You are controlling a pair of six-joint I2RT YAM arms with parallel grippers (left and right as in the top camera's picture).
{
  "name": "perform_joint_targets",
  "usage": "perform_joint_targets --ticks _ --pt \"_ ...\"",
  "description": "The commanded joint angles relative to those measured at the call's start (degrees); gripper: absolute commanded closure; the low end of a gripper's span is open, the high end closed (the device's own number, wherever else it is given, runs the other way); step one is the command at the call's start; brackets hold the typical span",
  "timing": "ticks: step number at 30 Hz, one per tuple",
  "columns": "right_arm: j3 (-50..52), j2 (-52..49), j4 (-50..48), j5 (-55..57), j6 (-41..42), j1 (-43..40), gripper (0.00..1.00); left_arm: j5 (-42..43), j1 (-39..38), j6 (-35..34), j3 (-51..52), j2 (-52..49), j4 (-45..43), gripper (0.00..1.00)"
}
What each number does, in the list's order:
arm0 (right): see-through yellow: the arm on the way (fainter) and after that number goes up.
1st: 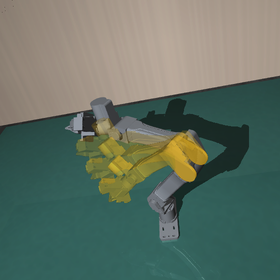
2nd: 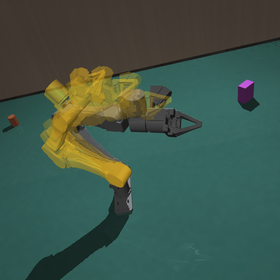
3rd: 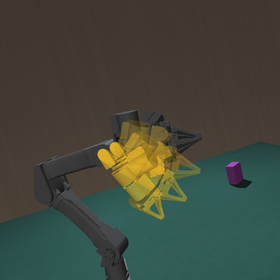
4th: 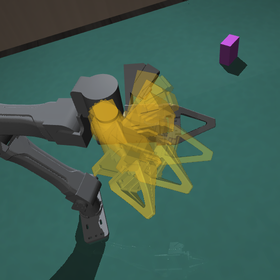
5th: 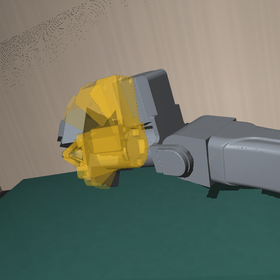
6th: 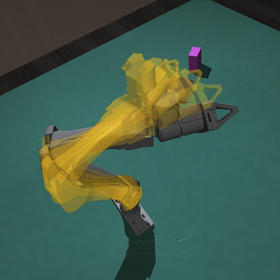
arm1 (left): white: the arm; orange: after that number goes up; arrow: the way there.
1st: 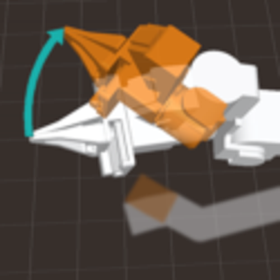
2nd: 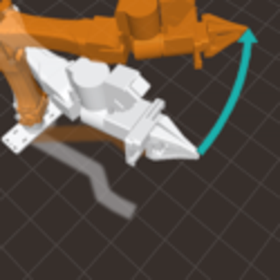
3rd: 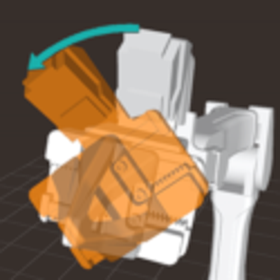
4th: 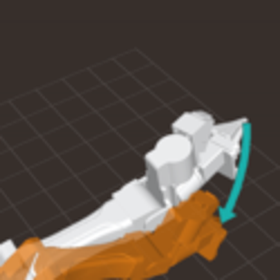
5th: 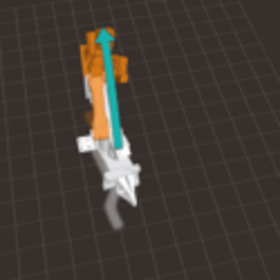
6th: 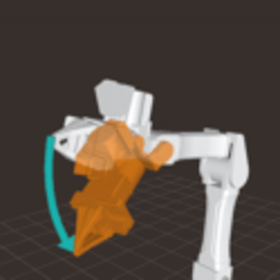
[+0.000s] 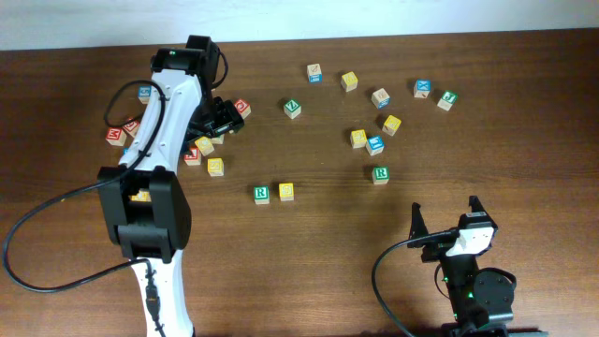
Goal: Spell out RSS
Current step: 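Carry the yellow S block and place it right of the R block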
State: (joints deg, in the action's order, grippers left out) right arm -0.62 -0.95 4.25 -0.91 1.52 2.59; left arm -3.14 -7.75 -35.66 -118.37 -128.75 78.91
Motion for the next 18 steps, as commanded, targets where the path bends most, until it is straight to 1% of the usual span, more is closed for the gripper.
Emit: perform_joint_targets --ticks 1,3,10,12,15,18 --pt "0.31 0.22 0.28 0.5 0.44 -0.42 0.02 2.78 0.04 -1.42 0.59 0.07 -0.9 0.01" --pt "0.31 0.22 0.28 0.5 0.44 -0.42 0.02 2.8 0.04 -1.73 0.59 0.02 -1.07 0.01" --pt "0.31 0.22 0.28 0.5 0.44 -0.42 0.02 2.91 -0.04 -15.23 0.59 -0.24 0.87 0.01" --pt "0.31 0.22 0.28 0.5 0.44 -0.42 0.02 1.33 -0.07 -17.11 0.59 -0.59 0.9 0.01" --pt "0.31 0.22 0.28 0.5 0.44 -0.42 0.02 1.29 -0.11 -18.82 1.7 -0.98 1.07 0.01" --pt "0.31 0.22 0.28 0.5 0.44 -0.42 0.02 1.25 -0.11 -20.15 5.09 -1.01 -0.37 0.01"
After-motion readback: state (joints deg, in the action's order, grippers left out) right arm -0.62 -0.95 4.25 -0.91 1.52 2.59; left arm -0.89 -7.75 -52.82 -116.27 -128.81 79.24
